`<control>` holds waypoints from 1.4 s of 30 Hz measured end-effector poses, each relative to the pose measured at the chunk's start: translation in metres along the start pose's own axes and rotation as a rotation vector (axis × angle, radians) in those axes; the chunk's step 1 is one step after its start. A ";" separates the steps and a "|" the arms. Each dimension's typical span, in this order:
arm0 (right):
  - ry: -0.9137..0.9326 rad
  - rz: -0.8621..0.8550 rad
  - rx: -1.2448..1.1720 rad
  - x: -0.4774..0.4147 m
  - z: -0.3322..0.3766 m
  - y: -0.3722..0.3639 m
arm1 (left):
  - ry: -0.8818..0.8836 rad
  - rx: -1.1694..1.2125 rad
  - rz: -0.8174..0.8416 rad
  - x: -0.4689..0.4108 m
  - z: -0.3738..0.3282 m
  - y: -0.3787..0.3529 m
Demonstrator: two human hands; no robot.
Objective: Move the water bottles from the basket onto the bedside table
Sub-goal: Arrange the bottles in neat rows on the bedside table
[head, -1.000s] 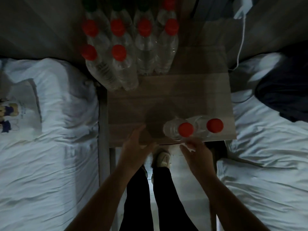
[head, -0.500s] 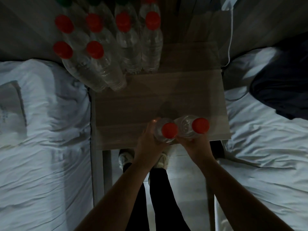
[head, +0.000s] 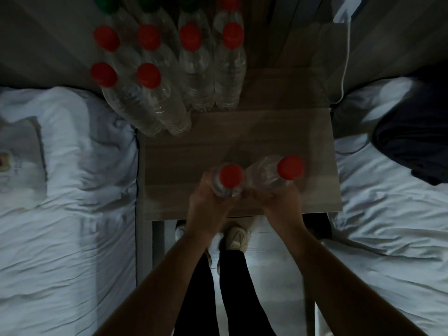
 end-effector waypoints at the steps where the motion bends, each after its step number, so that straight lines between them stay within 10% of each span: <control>1: 0.008 -0.015 0.016 -0.004 0.009 -0.003 | 0.031 0.013 -0.022 -0.007 0.001 0.006; 42: 0.098 -0.042 0.171 -0.048 0.044 -0.060 | 0.031 0.012 -0.213 -0.089 0.011 0.029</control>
Point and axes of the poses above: each hand's wrist, its own x-axis away from the middle knuckle, its own y-axis out of the back of the hand, z = x × y, the point moved 8 cm from there along -x, towards the middle knuckle, and after that the axes turned 7 degrees about -z, right-handed, at the moved point
